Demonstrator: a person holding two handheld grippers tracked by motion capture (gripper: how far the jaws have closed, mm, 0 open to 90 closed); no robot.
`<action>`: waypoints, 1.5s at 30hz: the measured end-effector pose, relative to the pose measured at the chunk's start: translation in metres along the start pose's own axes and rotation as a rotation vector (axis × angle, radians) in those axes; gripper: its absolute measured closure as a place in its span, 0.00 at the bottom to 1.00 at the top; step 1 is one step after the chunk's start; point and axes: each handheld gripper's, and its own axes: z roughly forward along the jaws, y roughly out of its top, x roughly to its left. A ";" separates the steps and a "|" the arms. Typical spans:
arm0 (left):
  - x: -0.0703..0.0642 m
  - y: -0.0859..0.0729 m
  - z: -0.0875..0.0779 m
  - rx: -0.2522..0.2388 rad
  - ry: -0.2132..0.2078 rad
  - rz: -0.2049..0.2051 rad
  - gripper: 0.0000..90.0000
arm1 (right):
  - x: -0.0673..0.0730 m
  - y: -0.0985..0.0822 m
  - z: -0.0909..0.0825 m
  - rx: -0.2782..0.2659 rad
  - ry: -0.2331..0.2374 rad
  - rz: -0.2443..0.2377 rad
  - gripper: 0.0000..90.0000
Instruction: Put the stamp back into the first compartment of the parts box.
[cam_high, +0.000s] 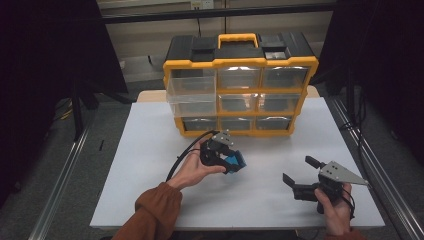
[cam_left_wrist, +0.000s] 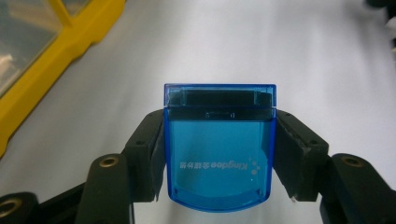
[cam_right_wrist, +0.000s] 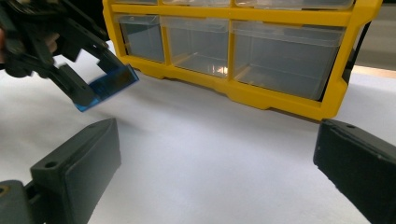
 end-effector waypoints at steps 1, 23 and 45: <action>0.000 0.000 0.000 0.000 0.000 0.000 0.46 | 0.000 0.000 0.000 0.000 0.000 0.000 0.01; -0.013 -0.013 -0.054 -0.149 0.006 0.001 0.46 | -0.001 0.000 -0.001 -0.004 0.009 0.012 0.01; -0.024 -0.004 -0.104 -0.274 0.042 0.030 0.46 | -0.001 0.000 -0.001 -0.013 0.012 0.009 0.01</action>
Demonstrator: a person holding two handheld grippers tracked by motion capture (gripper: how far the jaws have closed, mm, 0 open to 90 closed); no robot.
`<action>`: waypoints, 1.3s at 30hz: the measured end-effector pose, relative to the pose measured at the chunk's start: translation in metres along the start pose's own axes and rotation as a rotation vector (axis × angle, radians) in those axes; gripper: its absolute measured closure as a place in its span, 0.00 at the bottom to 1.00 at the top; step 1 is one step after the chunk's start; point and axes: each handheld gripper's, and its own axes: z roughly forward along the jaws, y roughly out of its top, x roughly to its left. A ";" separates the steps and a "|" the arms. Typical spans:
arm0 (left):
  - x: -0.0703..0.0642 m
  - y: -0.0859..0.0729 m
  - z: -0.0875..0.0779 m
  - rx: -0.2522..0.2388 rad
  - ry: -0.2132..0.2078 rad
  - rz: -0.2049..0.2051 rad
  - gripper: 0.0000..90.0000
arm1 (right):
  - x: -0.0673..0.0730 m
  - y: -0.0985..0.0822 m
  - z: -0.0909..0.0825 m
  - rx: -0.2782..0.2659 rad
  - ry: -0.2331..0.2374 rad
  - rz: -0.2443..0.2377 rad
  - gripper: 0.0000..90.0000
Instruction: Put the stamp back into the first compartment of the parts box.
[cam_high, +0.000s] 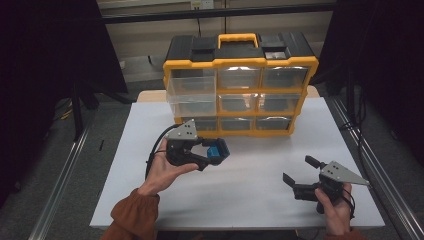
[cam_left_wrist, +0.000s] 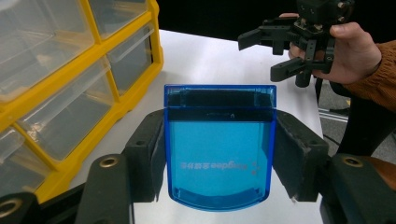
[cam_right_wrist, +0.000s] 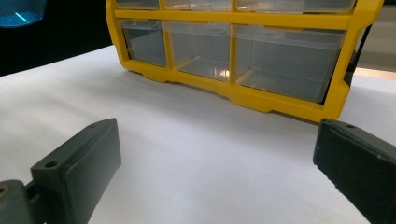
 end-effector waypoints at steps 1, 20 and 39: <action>0.000 0.000 0.000 0.000 0.000 0.000 0.46 | 0.000 0.000 0.000 0.000 0.000 0.000 0.01; 0.002 0.027 -0.047 -0.097 0.026 0.011 0.46 | -0.001 0.000 0.001 -0.004 -0.012 0.002 0.00; 0.015 0.069 -0.094 -0.059 0.092 0.061 0.46 | 0.000 0.001 0.001 -0.010 0.000 -0.005 0.00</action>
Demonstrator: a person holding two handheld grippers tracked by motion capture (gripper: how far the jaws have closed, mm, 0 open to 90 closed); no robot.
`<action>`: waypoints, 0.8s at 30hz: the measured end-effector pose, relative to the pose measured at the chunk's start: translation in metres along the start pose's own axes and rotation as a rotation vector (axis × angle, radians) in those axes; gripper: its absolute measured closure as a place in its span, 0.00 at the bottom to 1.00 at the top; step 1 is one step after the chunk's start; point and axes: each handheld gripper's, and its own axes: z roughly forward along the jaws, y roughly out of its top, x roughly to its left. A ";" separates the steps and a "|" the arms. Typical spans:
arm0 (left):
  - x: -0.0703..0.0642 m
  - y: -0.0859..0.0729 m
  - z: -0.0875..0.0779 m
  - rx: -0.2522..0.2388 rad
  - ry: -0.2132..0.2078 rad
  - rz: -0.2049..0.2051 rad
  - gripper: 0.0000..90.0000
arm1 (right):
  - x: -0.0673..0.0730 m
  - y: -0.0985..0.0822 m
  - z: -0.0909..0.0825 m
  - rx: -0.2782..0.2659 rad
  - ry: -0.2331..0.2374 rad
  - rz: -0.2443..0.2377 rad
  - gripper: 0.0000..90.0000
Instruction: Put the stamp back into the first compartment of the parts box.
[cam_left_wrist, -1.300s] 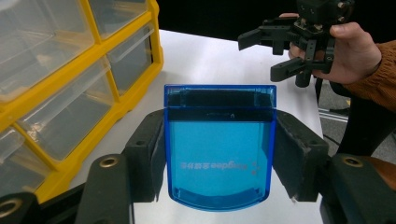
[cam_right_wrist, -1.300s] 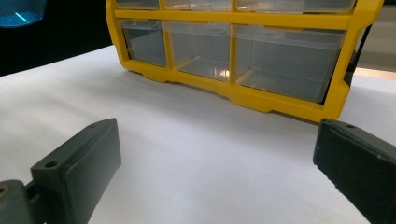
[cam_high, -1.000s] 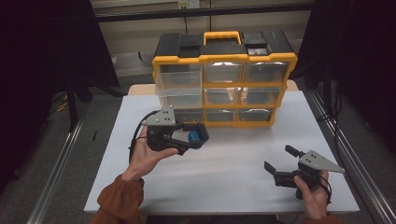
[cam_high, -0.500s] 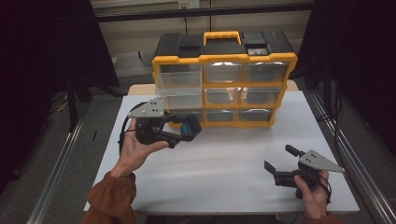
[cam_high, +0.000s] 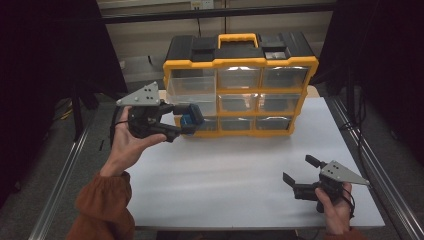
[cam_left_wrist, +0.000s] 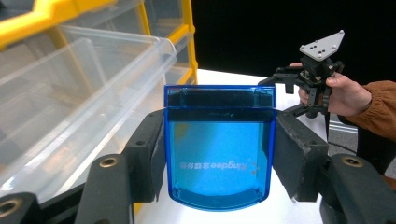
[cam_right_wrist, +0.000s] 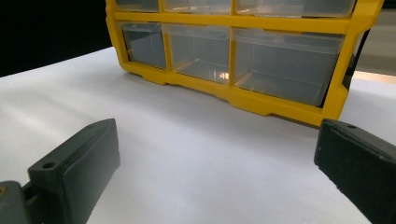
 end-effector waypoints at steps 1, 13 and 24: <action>0.002 0.002 -0.002 0.002 0.001 0.004 0.46 | 0.000 0.000 0.000 0.000 0.001 0.001 0.00; 0.014 0.038 -0.024 0.060 0.079 0.045 0.46 | 0.000 0.000 0.001 0.004 0.013 -0.007 0.00; 0.029 0.065 -0.029 0.105 0.126 0.063 0.46 | 0.000 0.000 0.001 0.001 0.013 -0.009 0.00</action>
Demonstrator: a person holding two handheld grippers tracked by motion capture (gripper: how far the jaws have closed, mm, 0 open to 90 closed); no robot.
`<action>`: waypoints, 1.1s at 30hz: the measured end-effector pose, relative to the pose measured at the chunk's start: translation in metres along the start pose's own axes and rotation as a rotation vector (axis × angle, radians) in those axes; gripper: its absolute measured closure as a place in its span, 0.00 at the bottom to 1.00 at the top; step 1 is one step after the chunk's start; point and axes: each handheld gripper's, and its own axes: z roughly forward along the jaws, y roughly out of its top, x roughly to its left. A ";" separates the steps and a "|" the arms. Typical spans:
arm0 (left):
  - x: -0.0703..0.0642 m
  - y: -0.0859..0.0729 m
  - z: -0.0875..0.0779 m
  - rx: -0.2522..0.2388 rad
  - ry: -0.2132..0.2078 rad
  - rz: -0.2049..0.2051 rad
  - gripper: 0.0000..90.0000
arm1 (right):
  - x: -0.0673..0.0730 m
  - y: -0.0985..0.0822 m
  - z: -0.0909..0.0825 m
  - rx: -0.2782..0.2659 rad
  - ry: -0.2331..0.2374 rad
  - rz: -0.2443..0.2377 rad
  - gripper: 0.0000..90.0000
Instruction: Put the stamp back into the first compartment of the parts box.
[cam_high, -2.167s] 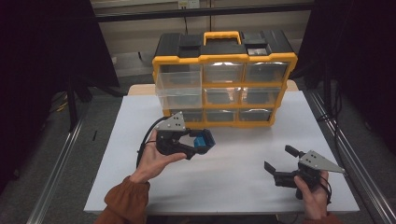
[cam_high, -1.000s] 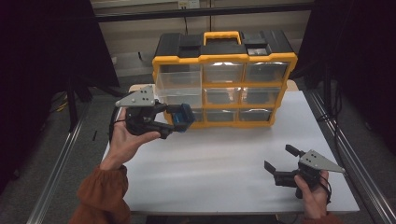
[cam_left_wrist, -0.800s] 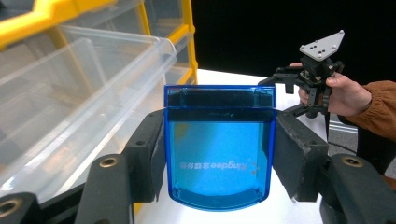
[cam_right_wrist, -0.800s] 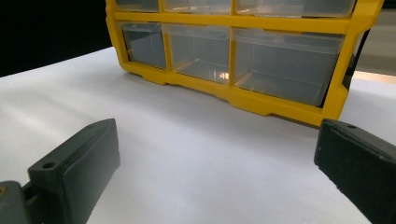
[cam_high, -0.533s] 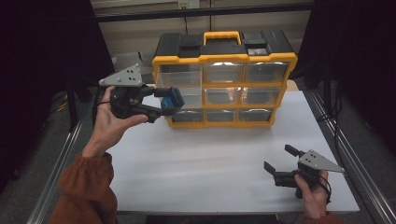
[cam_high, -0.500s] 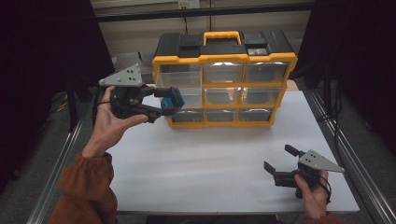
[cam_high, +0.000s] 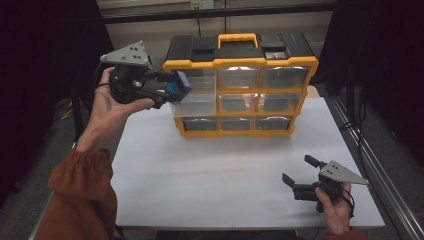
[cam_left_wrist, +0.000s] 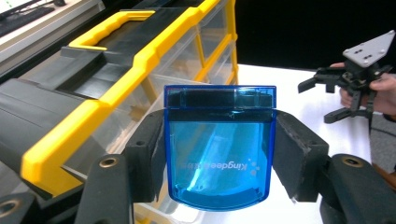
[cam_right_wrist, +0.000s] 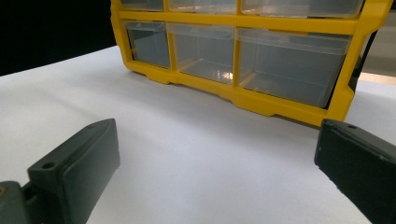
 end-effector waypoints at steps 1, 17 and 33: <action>0.001 0.002 0.001 0.015 0.007 0.000 0.46 | 0.000 0.000 0.000 0.000 0.002 -0.001 0.00; 0.030 0.026 0.016 0.136 0.070 -0.006 0.46 | 0.000 0.000 0.000 0.003 0.001 -0.004 0.00; 0.043 0.037 0.042 0.288 0.074 -0.009 0.46 | 0.000 -0.001 0.000 0.008 -0.001 -0.002 0.00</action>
